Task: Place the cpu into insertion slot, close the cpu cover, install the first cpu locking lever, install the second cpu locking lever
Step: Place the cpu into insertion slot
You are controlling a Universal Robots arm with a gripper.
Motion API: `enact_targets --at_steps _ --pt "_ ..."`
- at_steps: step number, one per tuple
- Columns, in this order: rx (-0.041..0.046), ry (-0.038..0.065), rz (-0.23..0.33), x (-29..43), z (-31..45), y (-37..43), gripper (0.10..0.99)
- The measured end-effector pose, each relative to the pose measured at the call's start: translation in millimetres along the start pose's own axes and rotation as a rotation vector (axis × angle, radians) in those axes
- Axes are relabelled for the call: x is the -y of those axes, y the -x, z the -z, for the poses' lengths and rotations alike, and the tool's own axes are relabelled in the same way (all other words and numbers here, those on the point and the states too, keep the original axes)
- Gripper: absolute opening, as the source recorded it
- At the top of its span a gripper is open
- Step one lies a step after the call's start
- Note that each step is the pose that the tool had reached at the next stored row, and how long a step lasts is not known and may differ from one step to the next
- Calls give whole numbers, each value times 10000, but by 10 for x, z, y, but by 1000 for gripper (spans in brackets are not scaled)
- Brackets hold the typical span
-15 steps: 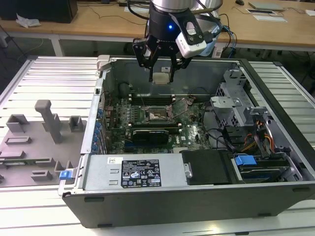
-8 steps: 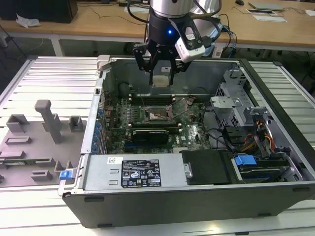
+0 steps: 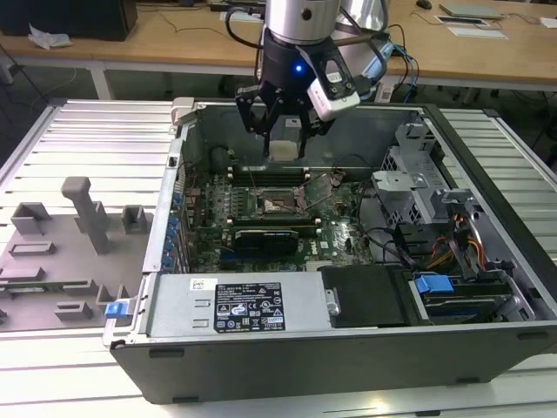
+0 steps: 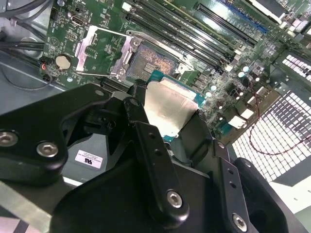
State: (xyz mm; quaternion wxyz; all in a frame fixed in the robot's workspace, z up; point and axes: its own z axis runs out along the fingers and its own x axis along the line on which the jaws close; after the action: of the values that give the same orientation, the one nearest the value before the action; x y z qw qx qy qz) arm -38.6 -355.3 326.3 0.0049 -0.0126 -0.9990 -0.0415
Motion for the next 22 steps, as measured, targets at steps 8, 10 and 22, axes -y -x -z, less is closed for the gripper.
enact_targets --at_steps 8,10,22 --pt "72 -2 5 7 -106 1 541" --pt "131 -1 10 9 -136 1 541" --pt "279 -12 -1104 14 -191 0 541"
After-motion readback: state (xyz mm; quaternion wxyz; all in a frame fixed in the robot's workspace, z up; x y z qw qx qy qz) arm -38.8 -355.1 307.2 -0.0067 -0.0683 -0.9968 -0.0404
